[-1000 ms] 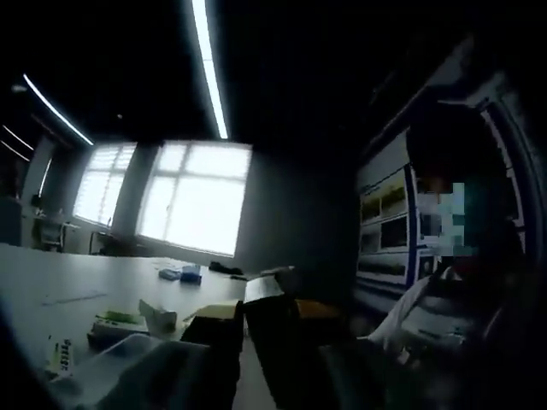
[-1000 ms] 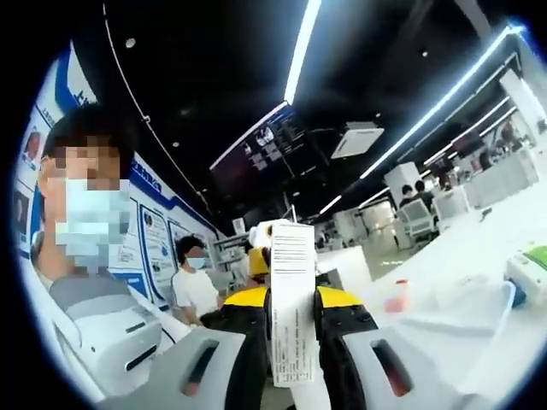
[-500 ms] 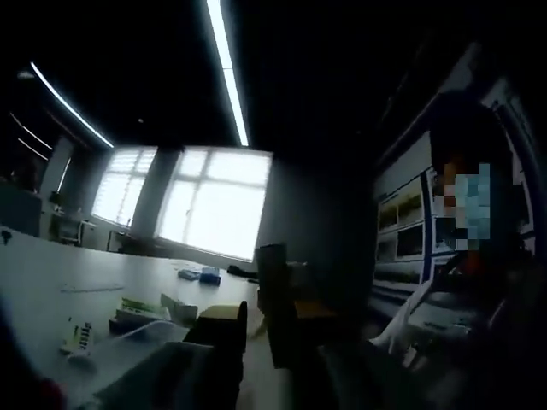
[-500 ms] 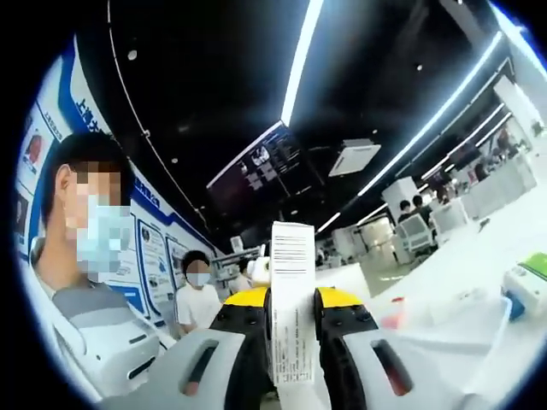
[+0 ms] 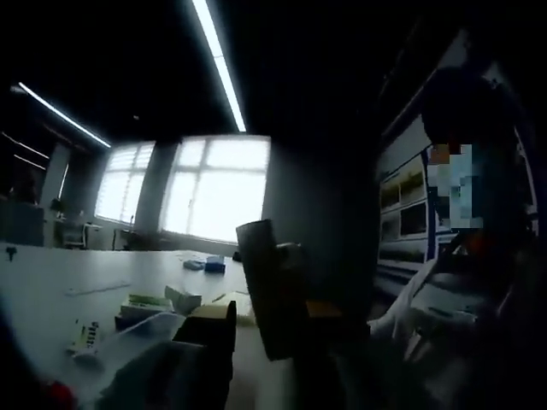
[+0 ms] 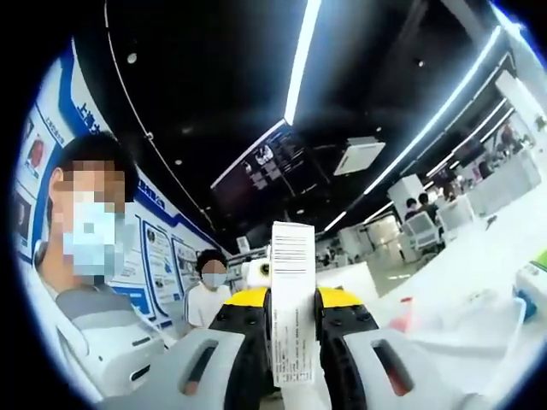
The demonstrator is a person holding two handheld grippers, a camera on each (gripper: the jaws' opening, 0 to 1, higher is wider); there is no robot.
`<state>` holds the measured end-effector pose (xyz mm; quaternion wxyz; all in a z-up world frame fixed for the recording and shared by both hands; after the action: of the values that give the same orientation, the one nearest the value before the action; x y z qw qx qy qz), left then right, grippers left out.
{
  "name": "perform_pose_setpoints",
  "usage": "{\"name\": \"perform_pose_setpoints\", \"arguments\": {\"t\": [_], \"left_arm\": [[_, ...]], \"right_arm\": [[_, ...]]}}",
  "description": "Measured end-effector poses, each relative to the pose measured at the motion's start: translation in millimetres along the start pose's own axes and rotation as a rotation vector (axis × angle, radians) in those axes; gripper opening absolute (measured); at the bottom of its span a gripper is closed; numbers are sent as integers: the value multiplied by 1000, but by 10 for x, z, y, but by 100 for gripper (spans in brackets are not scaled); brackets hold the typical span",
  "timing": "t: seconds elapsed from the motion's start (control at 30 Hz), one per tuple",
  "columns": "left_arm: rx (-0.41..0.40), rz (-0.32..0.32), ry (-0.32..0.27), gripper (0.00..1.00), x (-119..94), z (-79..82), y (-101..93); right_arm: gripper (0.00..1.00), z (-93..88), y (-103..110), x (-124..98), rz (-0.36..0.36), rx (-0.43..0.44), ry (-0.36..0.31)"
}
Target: Arrange the small medicine boxes into an aligned row inside the storage area until every box is upright, visible, and separated from the surrounding clutter.
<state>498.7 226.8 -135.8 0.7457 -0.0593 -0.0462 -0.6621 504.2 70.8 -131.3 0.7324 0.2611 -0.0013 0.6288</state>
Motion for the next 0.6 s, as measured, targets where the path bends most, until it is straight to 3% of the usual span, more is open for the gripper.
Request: {"name": "perform_pose_setpoints", "arguments": {"t": [0.07,0.2,0.37,0.57,0.6], "left_arm": [[17,-42,-15,28,22,-4,-34],[6,-40,43,28,56,-91,-37],[-14,-58,29,27,116,-147,-72],[-62,-52,26,19,123,-185,-114],[-111,-45,41,19,117,-202,-137]], "right_arm": [[18,-8,21,18,8,-14,3],[18,9,45,29,38,-27,-11],[18,-21,57,71,62,-25,-21],[19,-74,77,72,79,-67,-16],[19,-80,80,72,90,-77,-15]]}}
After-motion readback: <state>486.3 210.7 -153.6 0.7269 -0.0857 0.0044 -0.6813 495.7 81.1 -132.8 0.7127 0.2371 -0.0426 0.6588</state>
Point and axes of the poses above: the point that each gripper's makers call its tool centre point, and the gripper's own axes: x roughly forward along the fingers, y roughly to its left, z roughly out of its top, the point moved 6 cm from there along -x, roughly backward along the fingers, and after that the axes turned 5 degrees about x, right-handed, at the moved point
